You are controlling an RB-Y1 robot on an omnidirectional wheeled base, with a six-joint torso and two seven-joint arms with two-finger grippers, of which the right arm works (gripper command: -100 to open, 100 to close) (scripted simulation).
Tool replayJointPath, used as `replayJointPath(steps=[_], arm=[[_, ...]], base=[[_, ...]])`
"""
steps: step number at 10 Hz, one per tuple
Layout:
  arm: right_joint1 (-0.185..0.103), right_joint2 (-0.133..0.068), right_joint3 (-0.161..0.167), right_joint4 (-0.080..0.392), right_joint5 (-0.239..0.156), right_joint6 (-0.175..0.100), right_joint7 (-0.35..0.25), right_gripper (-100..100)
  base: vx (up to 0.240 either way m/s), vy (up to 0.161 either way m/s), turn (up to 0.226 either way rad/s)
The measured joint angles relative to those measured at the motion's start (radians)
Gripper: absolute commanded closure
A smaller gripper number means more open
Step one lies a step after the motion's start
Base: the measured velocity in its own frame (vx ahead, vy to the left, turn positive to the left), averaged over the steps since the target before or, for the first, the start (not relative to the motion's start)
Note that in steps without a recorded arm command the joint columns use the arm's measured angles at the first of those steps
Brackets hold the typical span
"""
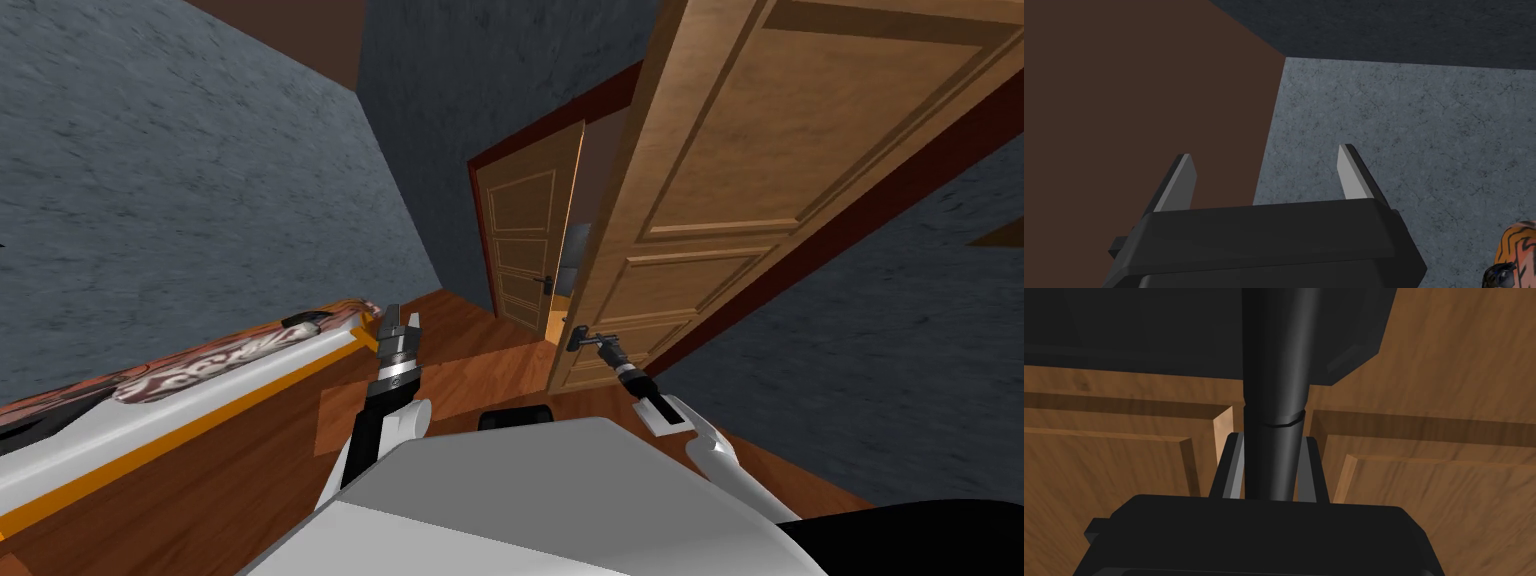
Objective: Pull the door open
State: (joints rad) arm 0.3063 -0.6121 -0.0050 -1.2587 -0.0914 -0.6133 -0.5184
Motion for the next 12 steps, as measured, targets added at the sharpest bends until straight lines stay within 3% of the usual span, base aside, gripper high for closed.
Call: replayJointPath(steps=[5,7,12], arm=[[0.037,-0.046,0.017,0.009,0.002,-0.084,-0.039,100],[0.058,-0.060,0.022,0.006,0.004,-0.108,-0.049,100],[0.061,-0.077,0.031,0.032,0.007,-0.146,-0.065,100]], base=[[-0.206,-0.073,0.146],[-0.140,-0.048,0.049],[-0.170,-0.080,0.143]])
